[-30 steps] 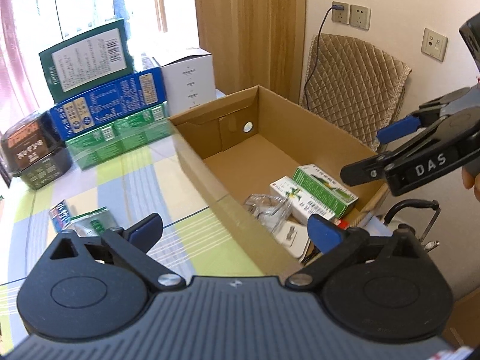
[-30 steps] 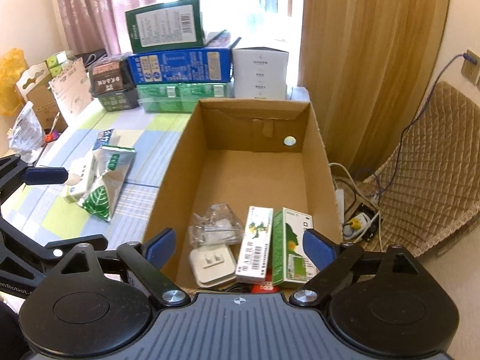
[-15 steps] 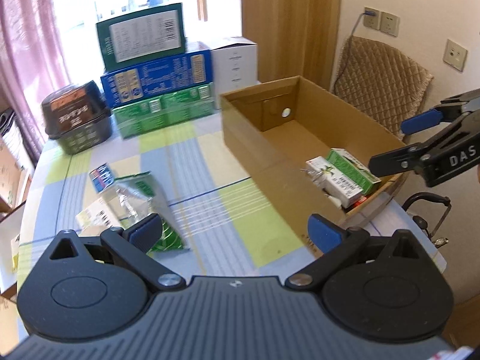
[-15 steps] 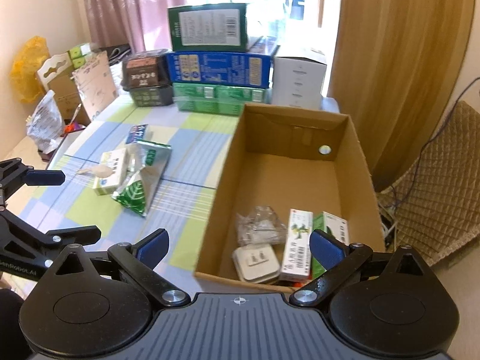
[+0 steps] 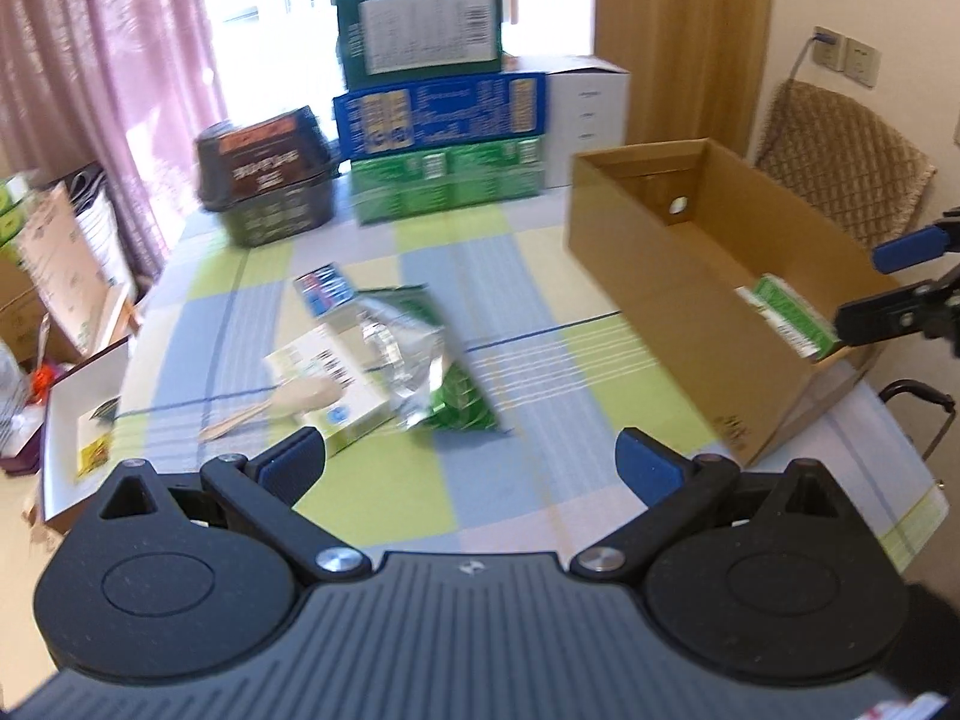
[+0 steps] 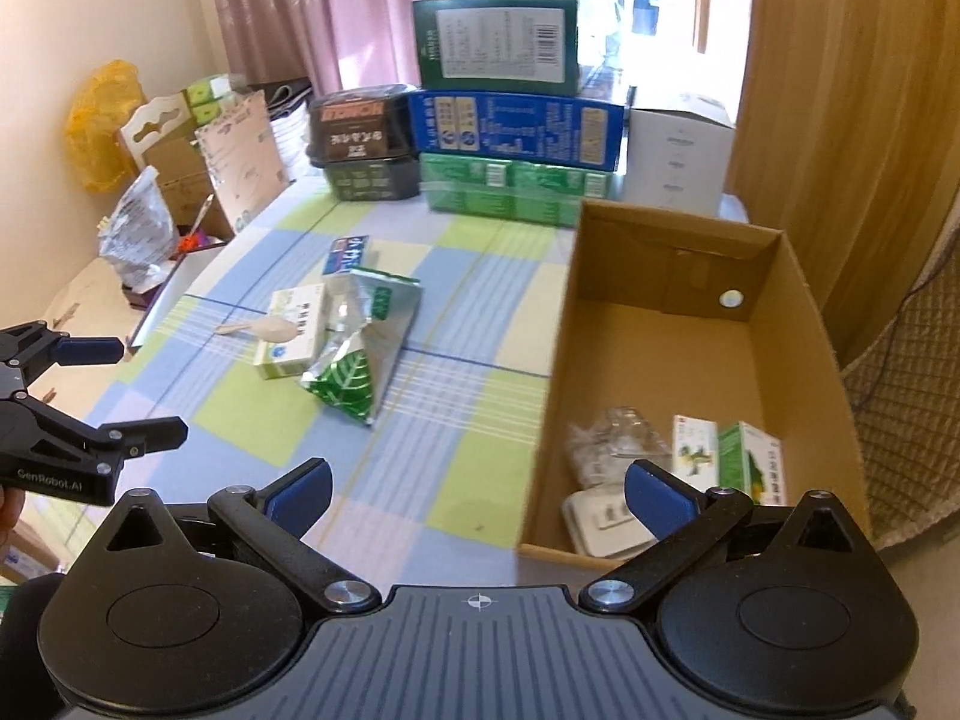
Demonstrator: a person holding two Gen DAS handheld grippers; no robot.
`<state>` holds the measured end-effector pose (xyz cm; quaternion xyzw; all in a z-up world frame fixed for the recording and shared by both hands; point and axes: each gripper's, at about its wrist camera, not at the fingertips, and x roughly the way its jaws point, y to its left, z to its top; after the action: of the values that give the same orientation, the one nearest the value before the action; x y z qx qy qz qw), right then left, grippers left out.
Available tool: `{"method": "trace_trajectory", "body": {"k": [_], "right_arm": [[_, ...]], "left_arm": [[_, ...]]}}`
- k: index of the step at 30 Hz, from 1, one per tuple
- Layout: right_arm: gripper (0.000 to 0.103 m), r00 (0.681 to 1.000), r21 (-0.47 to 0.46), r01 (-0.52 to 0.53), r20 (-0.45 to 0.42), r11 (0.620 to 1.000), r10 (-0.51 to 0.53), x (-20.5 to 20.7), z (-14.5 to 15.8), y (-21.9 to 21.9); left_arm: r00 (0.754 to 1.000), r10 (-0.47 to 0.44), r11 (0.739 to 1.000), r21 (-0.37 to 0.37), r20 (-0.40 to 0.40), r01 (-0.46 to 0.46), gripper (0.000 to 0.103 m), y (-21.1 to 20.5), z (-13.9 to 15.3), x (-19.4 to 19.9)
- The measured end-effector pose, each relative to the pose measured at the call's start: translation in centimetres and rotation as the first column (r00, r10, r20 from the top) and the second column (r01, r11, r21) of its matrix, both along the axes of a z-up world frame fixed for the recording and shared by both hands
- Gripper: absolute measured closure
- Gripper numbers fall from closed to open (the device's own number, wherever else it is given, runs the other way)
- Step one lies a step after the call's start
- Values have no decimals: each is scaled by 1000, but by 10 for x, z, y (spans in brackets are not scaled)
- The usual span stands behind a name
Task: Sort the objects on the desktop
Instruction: 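Bring both open tools back over the table, then grasp the beige plastic spoon with the left tool while the right tool grasps the silver tea bag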
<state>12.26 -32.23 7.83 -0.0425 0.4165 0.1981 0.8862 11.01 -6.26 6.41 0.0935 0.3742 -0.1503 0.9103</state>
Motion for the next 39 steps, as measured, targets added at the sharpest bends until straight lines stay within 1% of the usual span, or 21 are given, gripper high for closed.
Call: {"method": "trace_trajectory", "body": {"k": [5, 10, 22, 26, 31, 36, 39], "right_arm": [[2, 999, 17, -34, -2, 999, 34, -3, -2, 19], [2, 998, 17, -67, -4, 998, 67, -3, -3, 41], [2, 993, 1, -113, -25, 994, 113, 6, -16, 78], [2, 992, -4, -120, -42, 993, 120, 10, -25, 85], [2, 990, -5, -127, -58, 992, 127, 17, -34, 93], [2, 988, -16, -136, -69, 991, 135, 30, -43, 104], [2, 987, -22, -143, -72, 989, 141, 40, -48, 112]], "left_arm": [[998, 64, 998, 11, -13, -63, 2, 37, -7, -3], [994, 105, 994, 19, -20, -105, 2, 62, -11, -5], [990, 135, 991, 23, -32, -134, 2, 89, -18, 1], [991, 130, 991, 35, -39, -128, 2, 98, -25, 5], [992, 118, 991, 74, -45, -114, 3, 106, -36, 13], [997, 74, 993, 98, -39, -70, 3, 110, -43, 24], [999, 32, 993, 111, -43, -27, 4, 112, -47, 33]]}}
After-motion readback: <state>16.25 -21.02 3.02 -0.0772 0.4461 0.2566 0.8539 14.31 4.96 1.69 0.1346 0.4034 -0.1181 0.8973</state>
